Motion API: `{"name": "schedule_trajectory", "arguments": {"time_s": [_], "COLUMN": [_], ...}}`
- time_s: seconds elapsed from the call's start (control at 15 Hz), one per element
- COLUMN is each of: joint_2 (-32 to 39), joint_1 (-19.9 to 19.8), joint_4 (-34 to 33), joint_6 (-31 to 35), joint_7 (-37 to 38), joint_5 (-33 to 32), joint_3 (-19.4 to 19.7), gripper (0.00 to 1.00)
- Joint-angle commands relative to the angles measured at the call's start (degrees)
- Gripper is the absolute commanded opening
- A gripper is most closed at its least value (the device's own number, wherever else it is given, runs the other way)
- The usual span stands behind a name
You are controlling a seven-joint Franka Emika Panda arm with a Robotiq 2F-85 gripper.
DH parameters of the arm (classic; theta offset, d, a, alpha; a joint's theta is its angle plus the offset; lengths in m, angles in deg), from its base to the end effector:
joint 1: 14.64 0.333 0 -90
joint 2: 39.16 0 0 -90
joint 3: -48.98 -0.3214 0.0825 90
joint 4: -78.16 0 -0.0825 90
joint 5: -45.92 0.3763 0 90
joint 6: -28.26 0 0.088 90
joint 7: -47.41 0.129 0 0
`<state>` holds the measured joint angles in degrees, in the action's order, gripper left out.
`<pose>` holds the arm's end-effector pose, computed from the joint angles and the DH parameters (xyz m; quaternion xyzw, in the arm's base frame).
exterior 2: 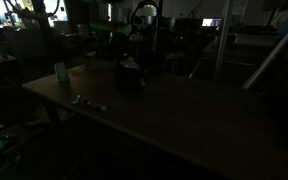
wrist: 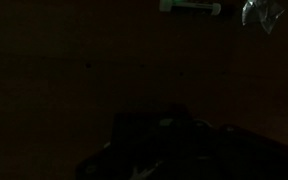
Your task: Put the white towel into the basket
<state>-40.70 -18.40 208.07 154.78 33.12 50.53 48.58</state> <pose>0.5033 -0.0254 0.3560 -0.9969 -0.0708 0.0111 0.0339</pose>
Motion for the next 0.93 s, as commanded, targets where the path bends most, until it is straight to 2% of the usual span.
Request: {"name": "schedule_trajectory", "arguments": {"time_s": [0.0,0.27,0.87], "joint_2": [-2.8,-2.5,-0.3], "joint_1": [1.4,2.3,2.6], "joint_4": [3.7,4.2,-0.6], "joint_6": [2.0,5.1,9.6], "joint_7": [1.6,2.3,3.7], "joint_5": [-0.1,-1.0,-8.1], "joint_3": [0.4,0.0,0.4], "gripper": [0.0,0.0,0.0]}}
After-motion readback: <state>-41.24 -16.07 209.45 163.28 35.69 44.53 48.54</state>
